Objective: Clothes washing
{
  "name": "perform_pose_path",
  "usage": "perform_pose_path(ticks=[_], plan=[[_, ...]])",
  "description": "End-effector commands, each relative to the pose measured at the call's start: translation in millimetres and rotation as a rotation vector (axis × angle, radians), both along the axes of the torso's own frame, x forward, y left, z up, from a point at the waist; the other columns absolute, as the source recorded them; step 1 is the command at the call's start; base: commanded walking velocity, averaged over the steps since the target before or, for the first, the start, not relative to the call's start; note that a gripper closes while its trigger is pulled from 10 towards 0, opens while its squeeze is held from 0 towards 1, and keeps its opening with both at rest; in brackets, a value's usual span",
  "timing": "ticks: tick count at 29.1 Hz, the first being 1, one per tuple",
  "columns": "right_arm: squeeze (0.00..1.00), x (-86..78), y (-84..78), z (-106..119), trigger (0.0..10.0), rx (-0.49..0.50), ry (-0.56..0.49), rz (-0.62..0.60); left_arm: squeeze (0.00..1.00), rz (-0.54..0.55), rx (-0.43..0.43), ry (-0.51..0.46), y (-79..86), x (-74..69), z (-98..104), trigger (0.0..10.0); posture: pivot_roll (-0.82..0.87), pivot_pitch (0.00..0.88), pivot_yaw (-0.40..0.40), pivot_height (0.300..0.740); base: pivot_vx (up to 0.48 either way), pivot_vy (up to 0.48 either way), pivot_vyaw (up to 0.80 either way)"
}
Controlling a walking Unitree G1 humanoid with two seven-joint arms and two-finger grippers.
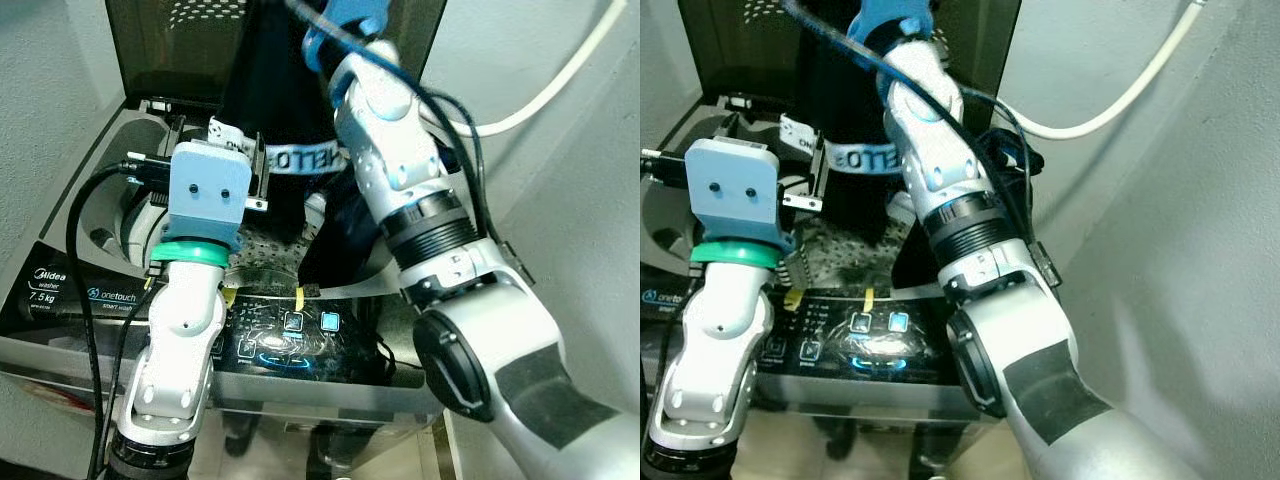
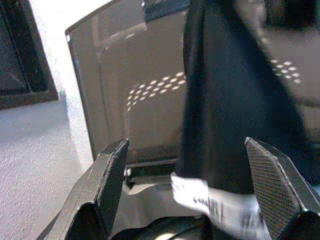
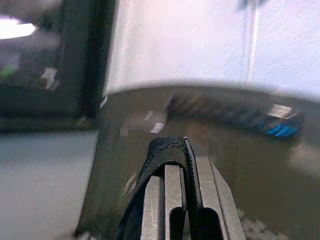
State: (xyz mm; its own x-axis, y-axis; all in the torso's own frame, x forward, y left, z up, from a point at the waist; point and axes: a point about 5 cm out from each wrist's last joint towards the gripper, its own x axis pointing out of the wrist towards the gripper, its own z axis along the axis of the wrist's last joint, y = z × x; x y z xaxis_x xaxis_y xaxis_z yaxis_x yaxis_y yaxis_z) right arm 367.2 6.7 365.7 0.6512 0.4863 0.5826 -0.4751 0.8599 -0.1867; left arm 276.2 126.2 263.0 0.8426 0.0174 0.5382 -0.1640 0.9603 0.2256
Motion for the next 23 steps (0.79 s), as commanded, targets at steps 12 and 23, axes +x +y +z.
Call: perform_pose_path(ticks=[12, 23], plan=[[0.00, 18.6, -31.1, -86, 10.0, -0.405, 0.143, -0.019, 0.00, -0.114, -0.167, 0.184, 34.6, -4.7, 4, 10.0, 0.08, 0.046, -0.035, 0.740, 0.000, 0.000, 0.00], [1.00, 6.9, -35.0, -91, 10.0, -0.333, 0.203, 0.143, 0.00, -0.240, -0.110, 0.304, 18.3, -25.0, -10, 10.0, 0.10, 0.053, -0.035, 0.740, 0.000, 0.000, 0.00]])
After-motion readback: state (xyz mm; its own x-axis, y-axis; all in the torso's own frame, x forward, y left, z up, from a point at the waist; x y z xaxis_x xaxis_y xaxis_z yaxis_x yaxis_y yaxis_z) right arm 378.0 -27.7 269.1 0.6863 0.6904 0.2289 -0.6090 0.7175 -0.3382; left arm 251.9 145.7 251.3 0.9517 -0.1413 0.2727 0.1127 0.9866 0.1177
